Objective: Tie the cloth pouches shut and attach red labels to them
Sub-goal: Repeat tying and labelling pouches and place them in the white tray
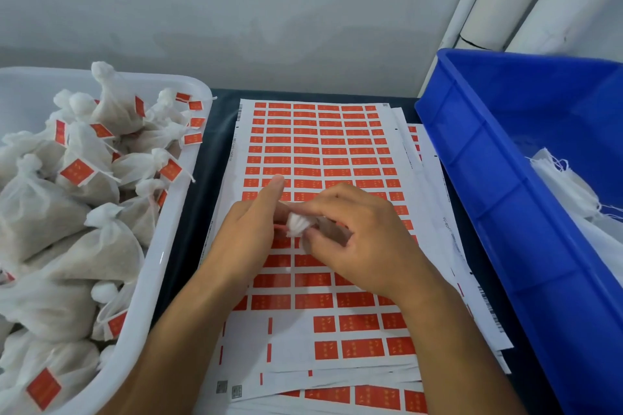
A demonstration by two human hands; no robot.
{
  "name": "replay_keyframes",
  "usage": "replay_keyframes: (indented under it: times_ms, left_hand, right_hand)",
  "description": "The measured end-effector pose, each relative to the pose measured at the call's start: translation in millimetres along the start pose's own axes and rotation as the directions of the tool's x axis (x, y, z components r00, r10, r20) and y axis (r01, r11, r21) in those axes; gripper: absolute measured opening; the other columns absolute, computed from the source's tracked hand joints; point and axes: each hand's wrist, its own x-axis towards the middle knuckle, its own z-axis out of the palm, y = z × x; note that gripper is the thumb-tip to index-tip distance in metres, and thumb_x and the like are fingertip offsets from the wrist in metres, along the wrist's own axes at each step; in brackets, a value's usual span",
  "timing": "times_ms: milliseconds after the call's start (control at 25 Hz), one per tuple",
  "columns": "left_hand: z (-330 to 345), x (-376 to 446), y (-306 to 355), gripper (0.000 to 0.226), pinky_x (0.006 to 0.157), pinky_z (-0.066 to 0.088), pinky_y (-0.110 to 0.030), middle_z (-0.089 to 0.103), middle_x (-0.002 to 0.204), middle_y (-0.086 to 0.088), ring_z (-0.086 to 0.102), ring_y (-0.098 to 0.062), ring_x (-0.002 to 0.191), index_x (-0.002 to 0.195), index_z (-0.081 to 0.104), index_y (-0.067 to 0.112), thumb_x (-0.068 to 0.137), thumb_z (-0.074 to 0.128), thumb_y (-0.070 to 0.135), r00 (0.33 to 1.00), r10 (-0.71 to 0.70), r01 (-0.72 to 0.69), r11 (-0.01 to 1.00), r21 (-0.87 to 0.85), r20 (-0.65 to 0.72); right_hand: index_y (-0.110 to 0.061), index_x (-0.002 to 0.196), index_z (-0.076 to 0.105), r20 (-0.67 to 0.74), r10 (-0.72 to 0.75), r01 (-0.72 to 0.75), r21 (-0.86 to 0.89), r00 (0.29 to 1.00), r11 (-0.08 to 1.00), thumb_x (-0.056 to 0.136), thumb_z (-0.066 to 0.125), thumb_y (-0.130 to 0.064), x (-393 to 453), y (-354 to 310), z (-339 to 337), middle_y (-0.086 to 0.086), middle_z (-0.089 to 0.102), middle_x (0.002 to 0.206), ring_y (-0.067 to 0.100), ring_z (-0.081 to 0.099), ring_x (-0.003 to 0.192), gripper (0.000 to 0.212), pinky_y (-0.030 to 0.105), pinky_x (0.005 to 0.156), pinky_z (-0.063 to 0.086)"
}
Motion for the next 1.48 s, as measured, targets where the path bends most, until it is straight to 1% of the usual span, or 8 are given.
replay_keyframes:
  times_ms: [200,440,600,800,960,1120,1320,1480]
  left_hand:
    - [-3,1,-5,0.063,0.096,0.055,-0.043,0.077,0.097,0.018,0.075,-0.008,0.093,0.098,0.078,0.047,0.097,0.022,0.076,0.998,0.005,-0.006,1.000,0.015,0.061]
    - [0,1,-4,0.023,0.084,0.055,-0.026,0.077,0.097,0.012,0.073,-0.011,0.098,0.093,0.079,0.039,0.100,0.057,0.039,0.945,0.293,-0.287,0.956,-0.061,0.143]
    - [8,1,-6,0.025,0.081,0.059,-0.019,0.073,0.096,0.016,0.070,-0.011,0.100,0.093,0.080,0.034,0.085,0.062,0.049,0.936,0.348,-0.346,0.937,-0.046,0.047]
    - [8,4,-8,0.024,0.077,0.055,-0.013,0.068,0.098,0.015,0.065,-0.008,0.100,0.089,0.077,0.032,0.085,0.063,0.051,0.910,0.403,-0.404,0.915,-0.001,-0.095]
    - [14,5,-14,0.007,0.071,0.048,-0.004,0.060,0.101,0.017,0.059,0.001,0.101,0.085,0.072,0.030,0.092,0.072,0.033,0.860,0.440,-0.428,0.898,0.107,-0.258]
    - [16,6,-17,0.010,0.072,0.046,-0.002,0.056,0.099,0.024,0.056,0.005,0.103,0.083,0.069,0.034,0.091,0.073,0.029,0.841,0.434,-0.417,0.900,0.124,-0.323]
    - [17,6,-17,0.011,0.076,0.048,-0.005,0.058,0.099,0.026,0.058,0.003,0.101,0.082,0.069,0.038,0.092,0.070,0.034,0.877,0.412,-0.405,0.911,0.079,-0.247]
    - [18,6,-19,0.010,0.071,0.054,-0.010,0.064,0.093,0.022,0.063,0.001,0.093,0.082,0.069,0.040,0.092,0.071,0.038,0.898,0.374,-0.366,0.927,0.080,-0.231]
  right_hand:
    - [-0.043,0.130,0.065,-0.056,0.048,-0.047,0.015,0.997,0.999,0.096,0.058,-0.051,1,4,0,-0.026,0.061,0.122,-0.008,0.054,0.104,0.035,0.005,0.081,0.040]
    - [-0.031,0.114,0.073,-0.205,0.089,-0.048,0.195,0.975,0.980,0.099,0.061,-0.036,3,1,-5,-0.022,0.064,0.107,-0.001,0.060,0.104,0.020,0.006,0.084,0.048]
    - [-0.040,0.106,0.067,-0.214,0.165,-0.094,0.308,0.963,0.947,0.097,0.058,-0.040,5,-6,-7,-0.030,0.062,0.099,-0.002,0.061,0.104,0.013,0.007,0.079,0.051]
    - [-0.034,0.109,0.071,-0.172,0.248,-0.153,0.430,0.953,0.890,0.100,0.061,-0.040,5,-6,-6,-0.024,0.068,0.099,0.001,0.065,0.103,0.015,0.011,0.078,0.054]
    - [-0.042,0.103,0.068,-0.099,0.308,-0.226,0.481,0.946,0.847,0.101,0.060,-0.041,6,-9,-3,-0.026,0.069,0.099,-0.005,0.064,0.103,0.008,0.009,0.075,0.054]
    - [-0.040,0.100,0.074,0.073,0.411,-0.346,0.682,0.909,0.644,0.100,0.058,-0.041,6,-10,-1,-0.020,0.072,0.103,0.001,0.067,0.106,0.016,0.020,0.081,0.060]
    - [-0.017,0.108,0.078,0.341,0.411,-0.430,0.891,0.845,0.144,0.096,0.061,-0.031,6,-7,-2,0.007,0.072,0.112,0.026,0.065,0.120,0.025,0.052,0.106,0.052]
    - [-0.008,0.114,0.076,0.395,0.366,-0.458,0.883,0.843,0.102,0.099,0.065,-0.027,6,-3,-6,0.016,0.071,0.122,0.031,0.064,0.125,0.027,0.053,0.109,0.049]
